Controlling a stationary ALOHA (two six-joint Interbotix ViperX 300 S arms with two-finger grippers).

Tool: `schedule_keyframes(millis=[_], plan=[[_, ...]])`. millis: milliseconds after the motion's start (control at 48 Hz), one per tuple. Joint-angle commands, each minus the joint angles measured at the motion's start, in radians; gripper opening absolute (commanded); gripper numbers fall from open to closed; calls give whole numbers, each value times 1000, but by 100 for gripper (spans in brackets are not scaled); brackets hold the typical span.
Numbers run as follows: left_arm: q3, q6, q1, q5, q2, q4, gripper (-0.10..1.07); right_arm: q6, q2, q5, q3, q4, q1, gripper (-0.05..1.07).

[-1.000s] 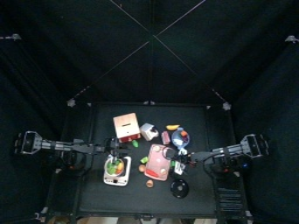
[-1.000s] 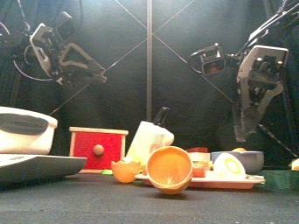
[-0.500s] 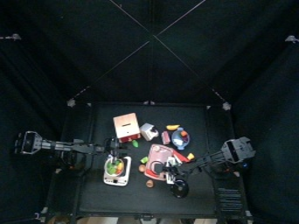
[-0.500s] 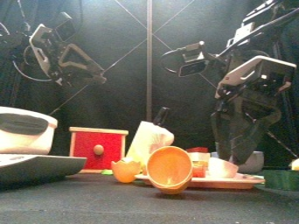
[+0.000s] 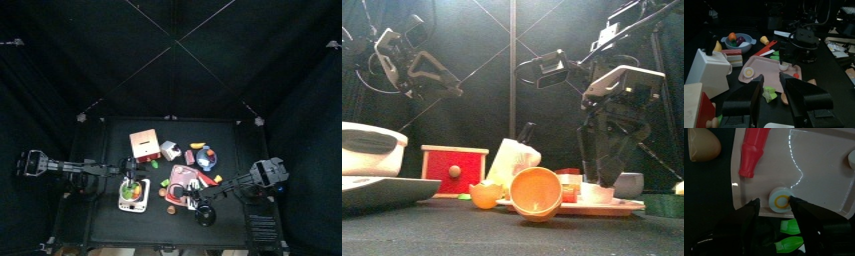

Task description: Grab egg half

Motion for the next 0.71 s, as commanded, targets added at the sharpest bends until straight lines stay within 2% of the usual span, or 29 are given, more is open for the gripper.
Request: schedule_keyframes(millis=[0, 688], plan=[[-14, 0, -2, -8, -2, 0, 73, 2, -8, 0, -23, -2, -5, 85], [-11, 0, -2, -5, -2, 0, 73, -2, 52, -9, 5, -20, -31, 83]])
